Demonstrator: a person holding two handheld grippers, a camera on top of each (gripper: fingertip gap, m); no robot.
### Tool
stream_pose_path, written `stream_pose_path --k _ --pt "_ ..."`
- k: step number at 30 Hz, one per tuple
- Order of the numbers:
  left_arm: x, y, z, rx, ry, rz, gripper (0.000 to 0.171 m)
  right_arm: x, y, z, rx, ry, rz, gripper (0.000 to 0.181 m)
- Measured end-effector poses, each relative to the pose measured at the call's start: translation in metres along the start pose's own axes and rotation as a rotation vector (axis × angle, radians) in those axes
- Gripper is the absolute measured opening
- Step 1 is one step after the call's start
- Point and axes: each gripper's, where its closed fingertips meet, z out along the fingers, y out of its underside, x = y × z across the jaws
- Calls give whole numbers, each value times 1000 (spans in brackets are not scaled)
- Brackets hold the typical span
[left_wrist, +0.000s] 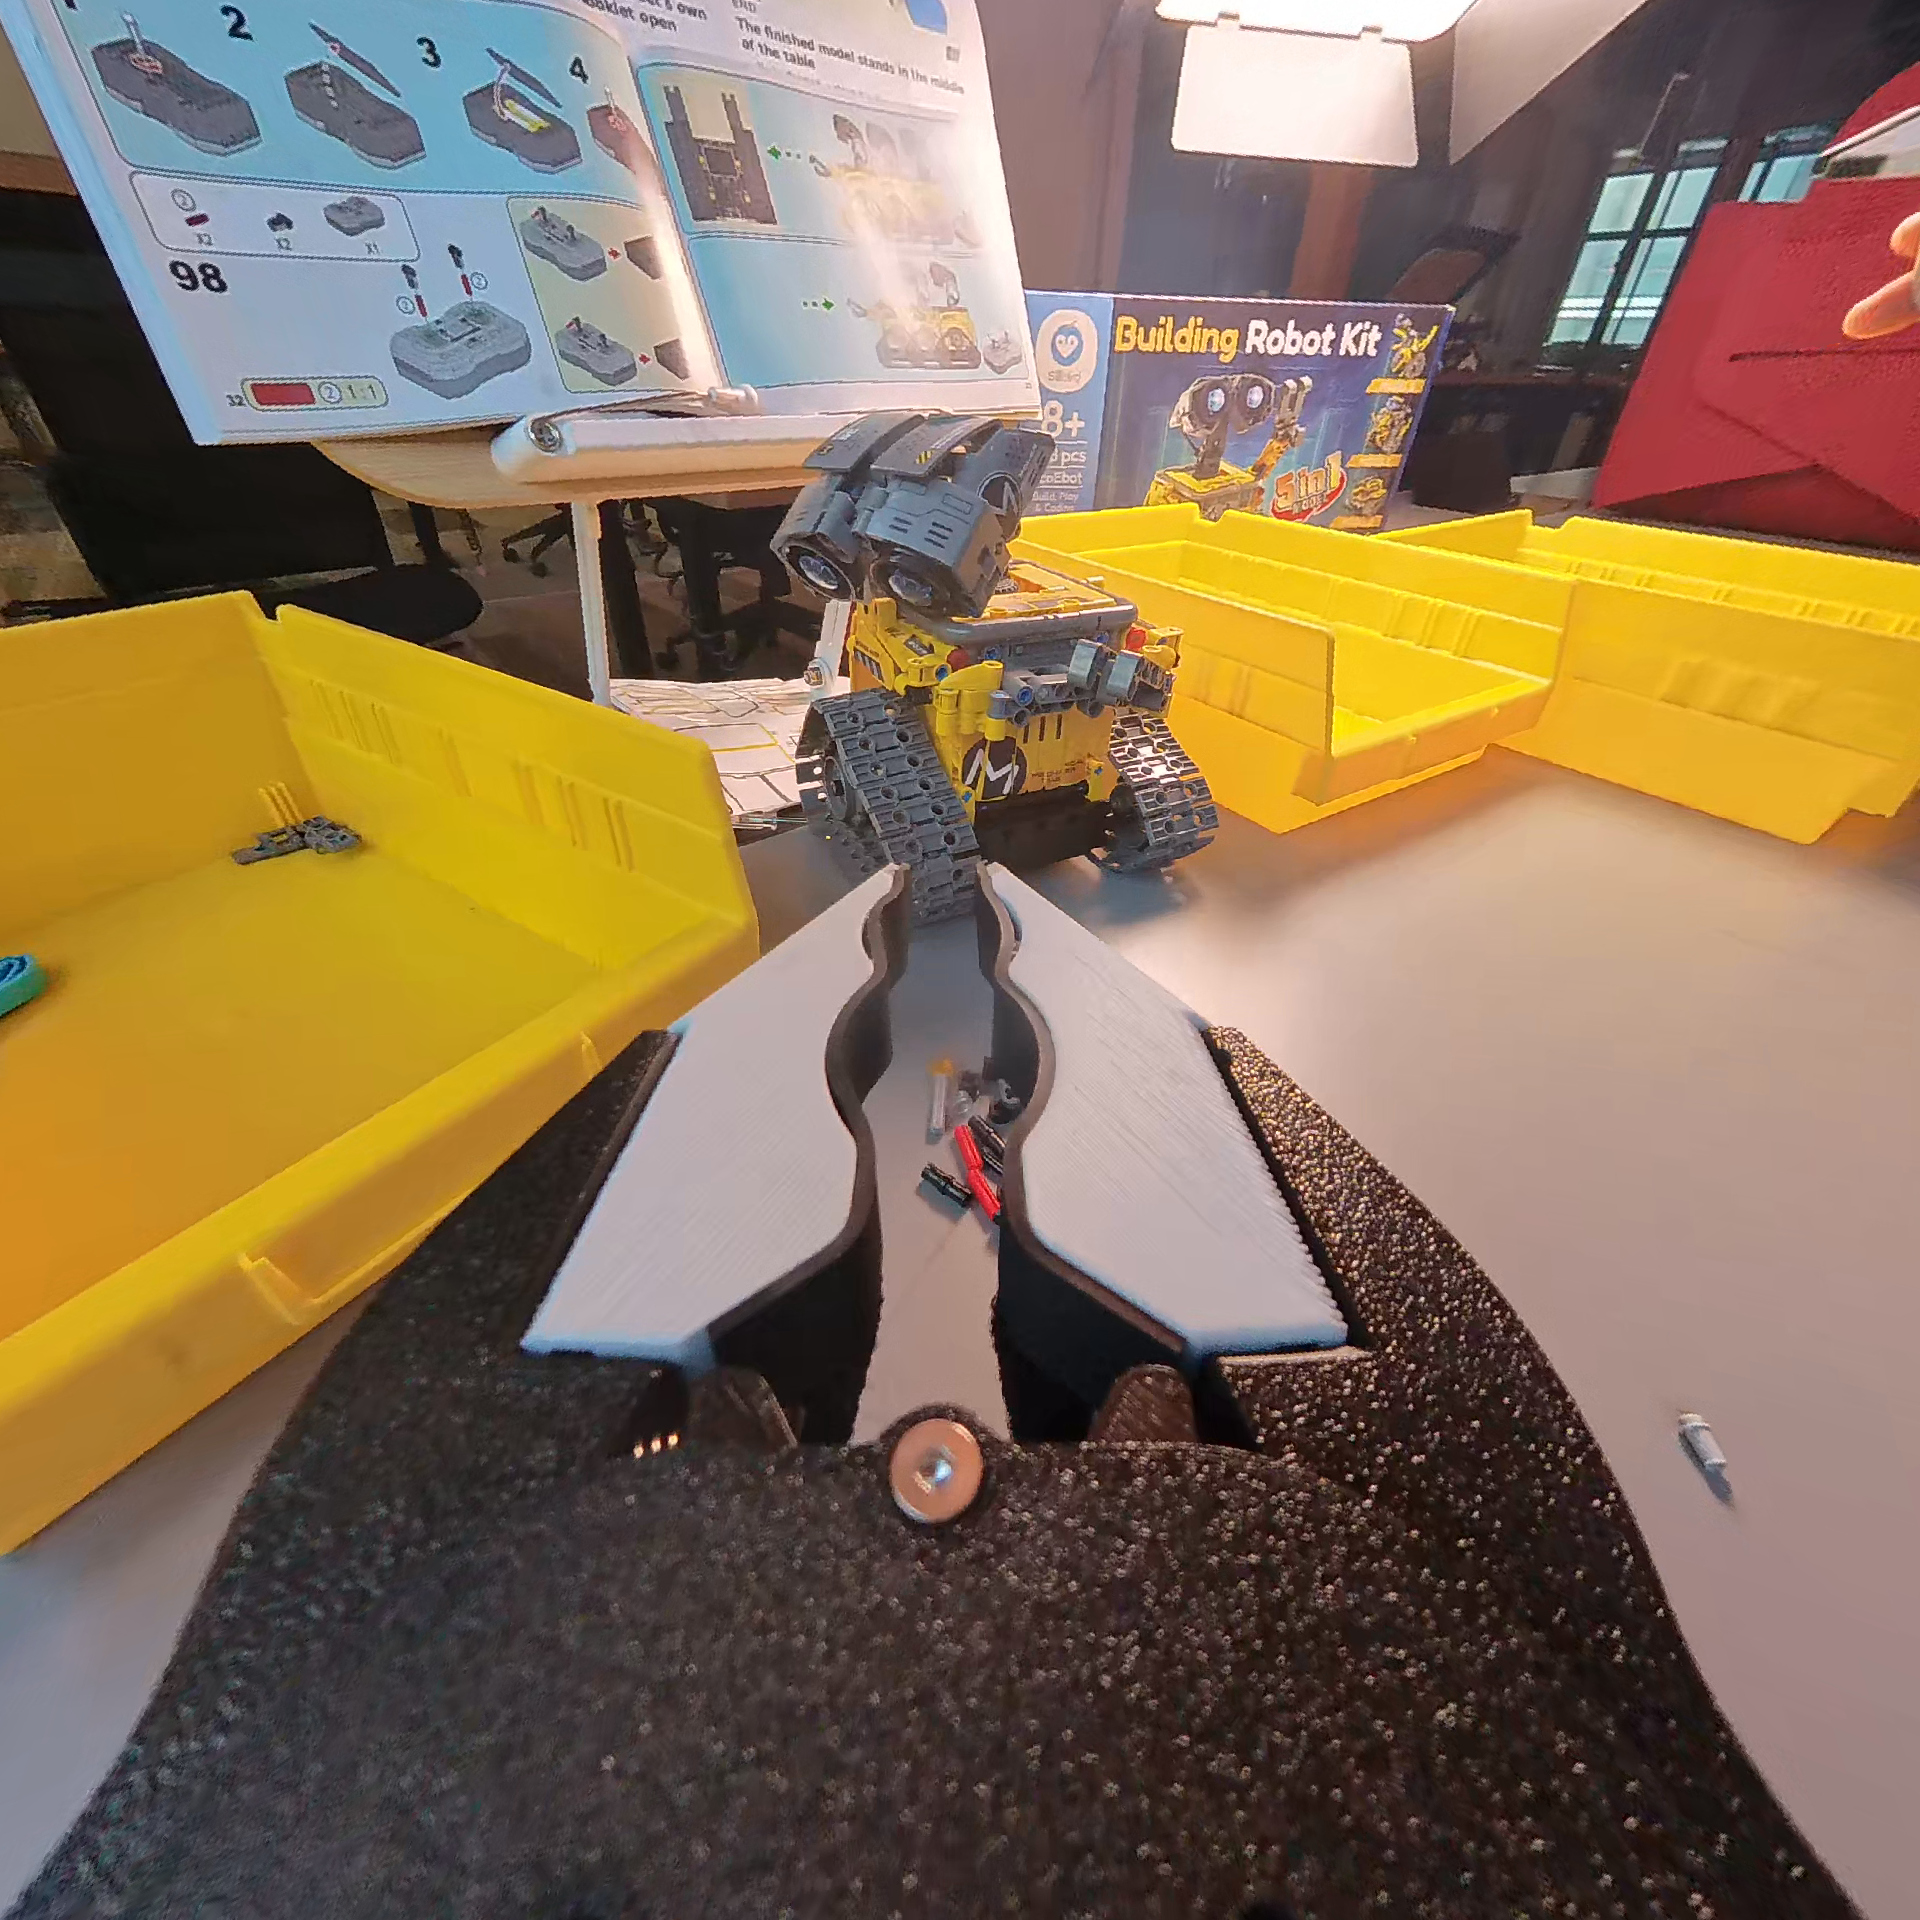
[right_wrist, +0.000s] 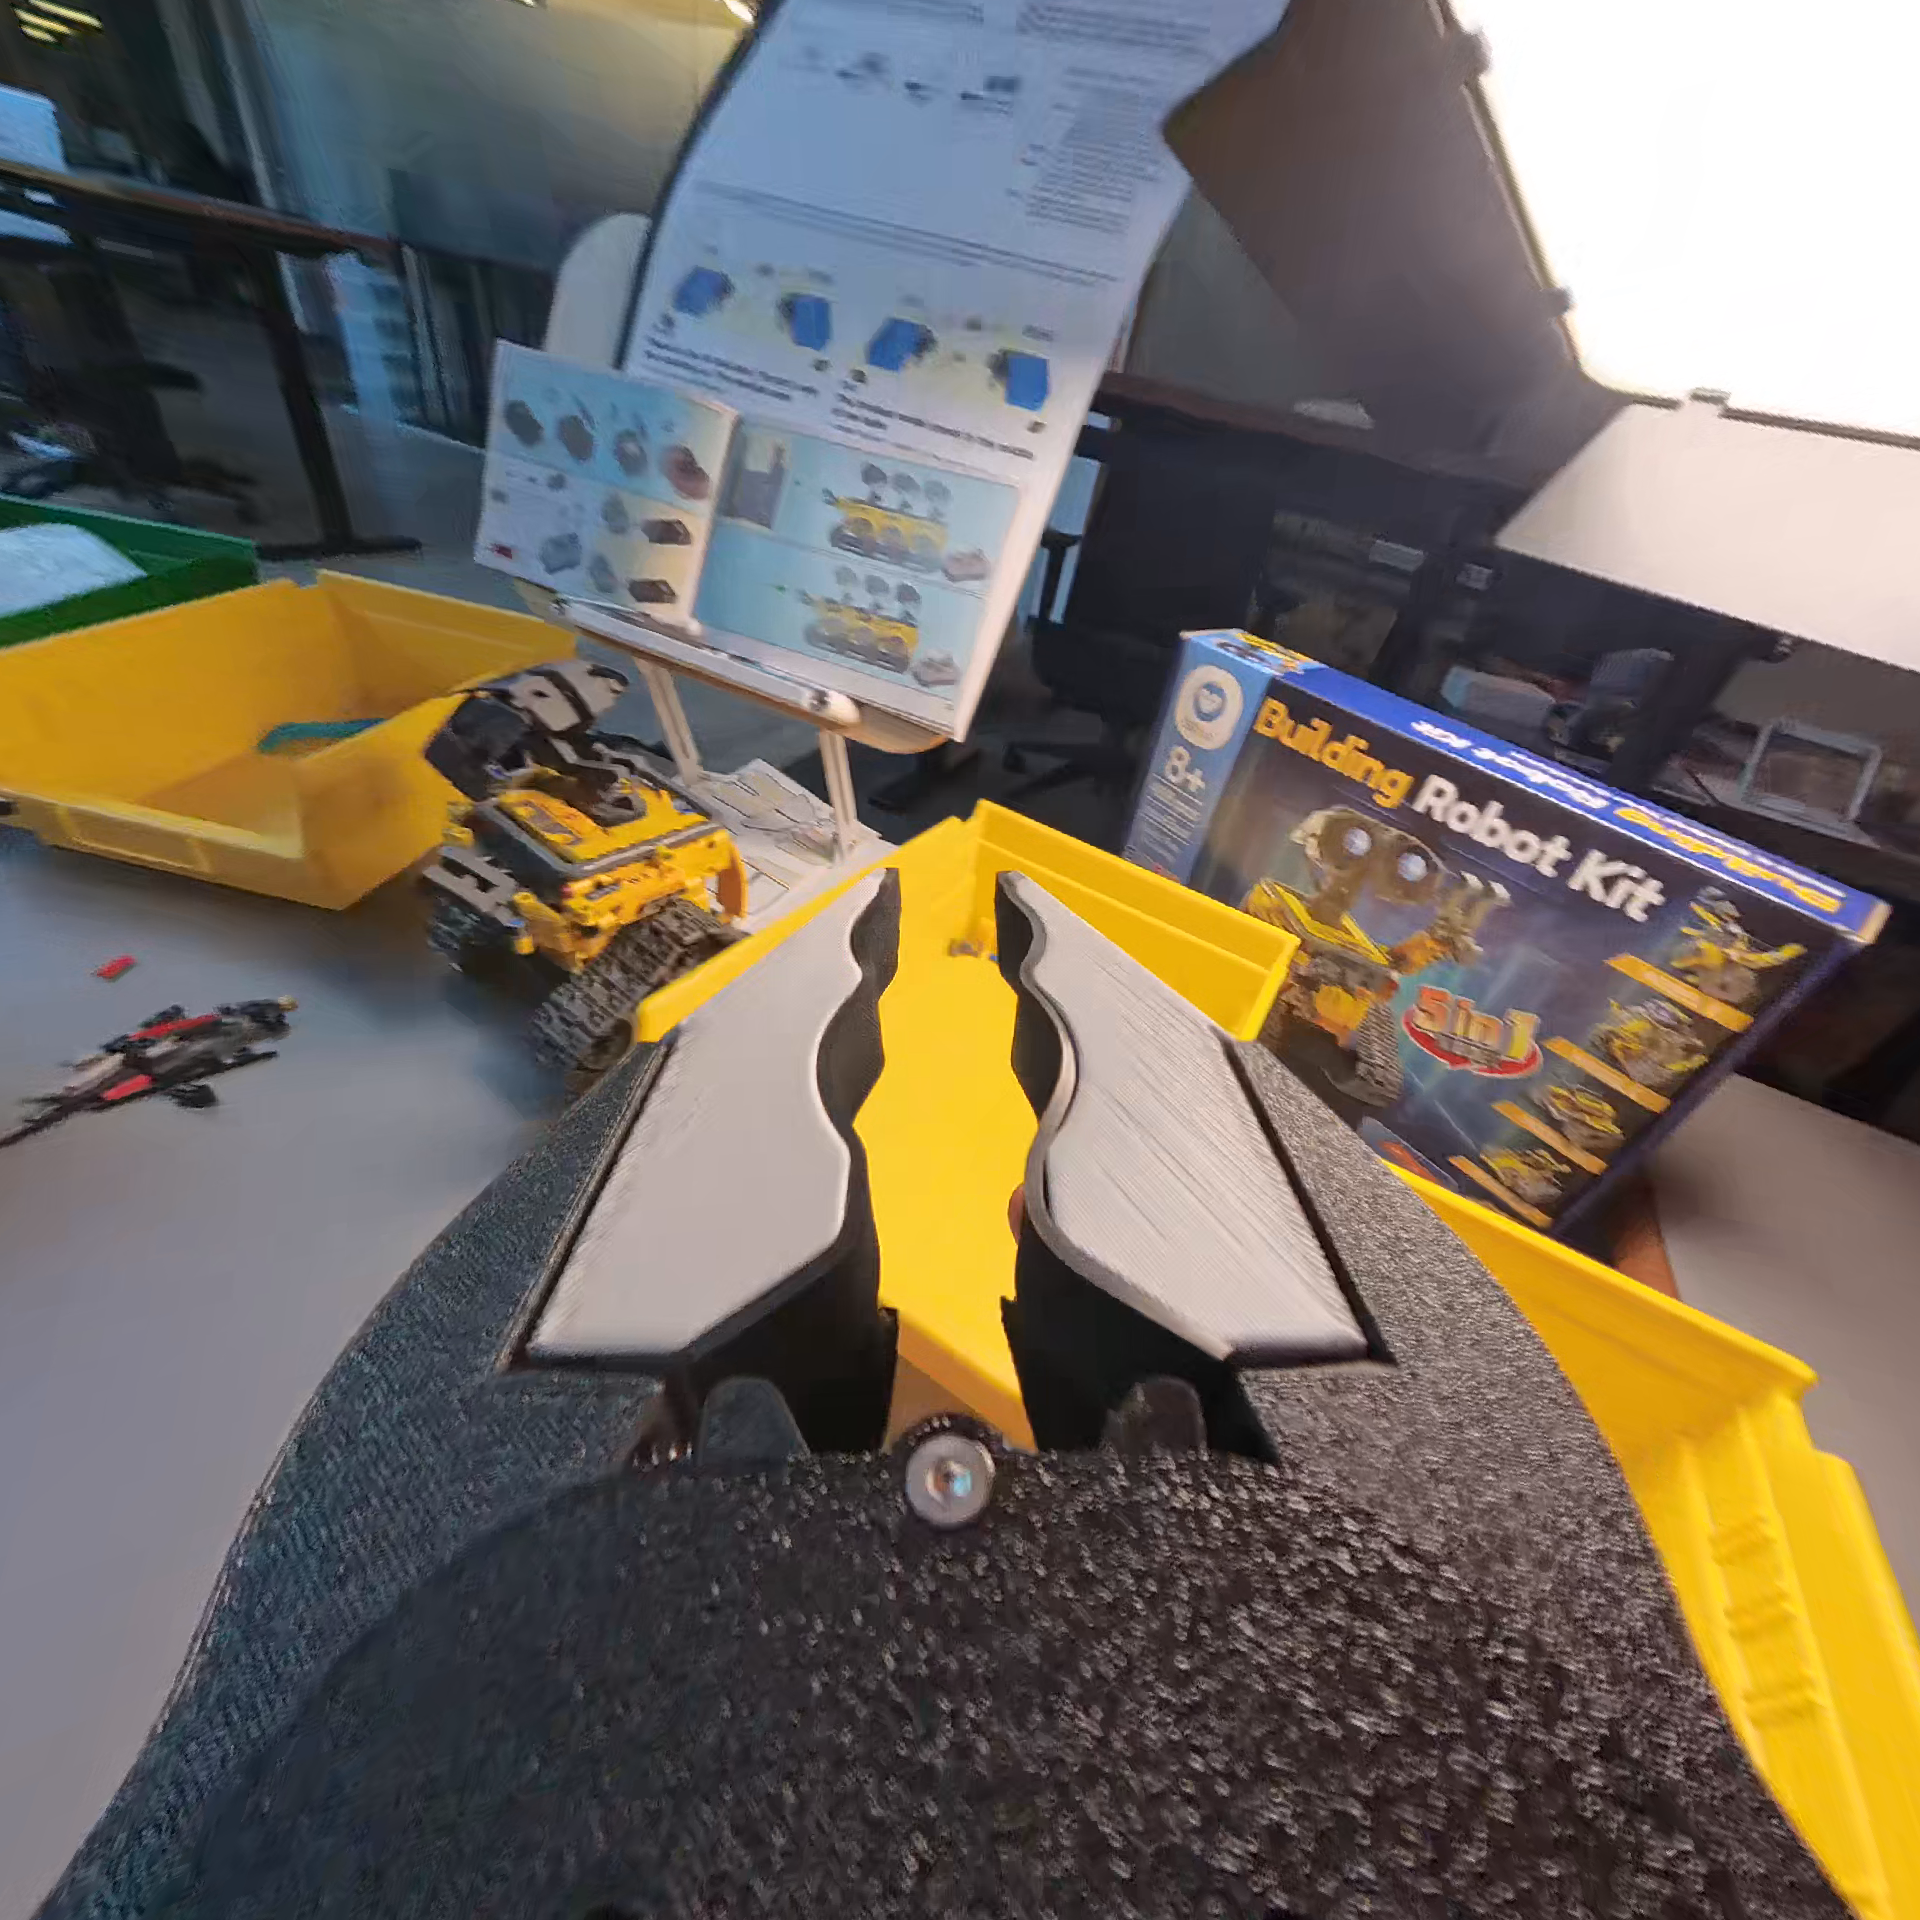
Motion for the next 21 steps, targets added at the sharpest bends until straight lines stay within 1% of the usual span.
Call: stream_pose_path --k 3,6,7,9,12,14,16,19,21 --pt "1 0 -1 -2 9 2 11 -58 -2 13 49 -111 32 18" --pt "0 2 0 -24 1 27 11 -126 14 39 45 -273 105 17" --pt "-1 3 0 -34 -9 32 11 -152 26 49 12 -340 117 18" --pt "-3 6 0 -61 -17 38 12 -197 57 69 -84 -434 82 18" --pt "0 7 -2 -94 1 82 12 -254 106 91 -240 -558 17 18" --pt "2 10 -2 -122 10 142 13 -281 130 103 -334 -621 -10 18" --pt "3 18 -1 -167 5 202 14 -302 154 109 -458 -691 -67 19" --pt "4 32 1 -233 8 273 15 -326 173 120 -533 -772 -176 20" --pt "3 39 2 -272 2 306 15 -333 181 131 -542 -794 -251 20"
